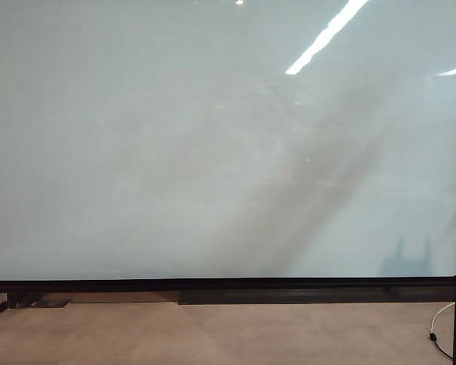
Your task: Pick up the pen on the shelf to the right of the whiteboard and draw a triangle.
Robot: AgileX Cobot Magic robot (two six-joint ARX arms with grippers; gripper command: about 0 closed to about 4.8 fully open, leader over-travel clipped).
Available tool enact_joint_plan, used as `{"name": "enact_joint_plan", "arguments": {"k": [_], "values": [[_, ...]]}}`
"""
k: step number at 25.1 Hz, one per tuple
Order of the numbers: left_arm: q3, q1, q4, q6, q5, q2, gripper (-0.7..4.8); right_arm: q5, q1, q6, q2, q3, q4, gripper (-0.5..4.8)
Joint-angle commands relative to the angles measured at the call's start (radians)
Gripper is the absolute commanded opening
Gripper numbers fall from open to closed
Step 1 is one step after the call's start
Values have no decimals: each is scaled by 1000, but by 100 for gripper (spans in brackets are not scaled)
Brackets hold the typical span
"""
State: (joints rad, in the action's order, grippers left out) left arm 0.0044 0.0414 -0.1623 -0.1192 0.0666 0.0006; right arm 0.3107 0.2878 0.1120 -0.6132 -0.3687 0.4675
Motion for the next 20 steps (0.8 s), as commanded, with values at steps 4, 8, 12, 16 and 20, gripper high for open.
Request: {"name": "enact_joint_plan", "arguments": {"k": [4,8,12,16,20], "values": [[3,0,-6,-1,1,0,-5,368,222,168,-471,-19,471,270],[3,0,-6,-1,0,0,-5,387,178,52,-727,-21,755,338],[3,0,-7,-1,0,0,-5,360,180,24,-911,-47,884,339],[3,0,-7,-1,2,0,-5,342,183,-32,-1063,-100,915,338],[3,0,-8,-1,5,0,-5,342,182,-73,-1190,-180,935,338]]}}
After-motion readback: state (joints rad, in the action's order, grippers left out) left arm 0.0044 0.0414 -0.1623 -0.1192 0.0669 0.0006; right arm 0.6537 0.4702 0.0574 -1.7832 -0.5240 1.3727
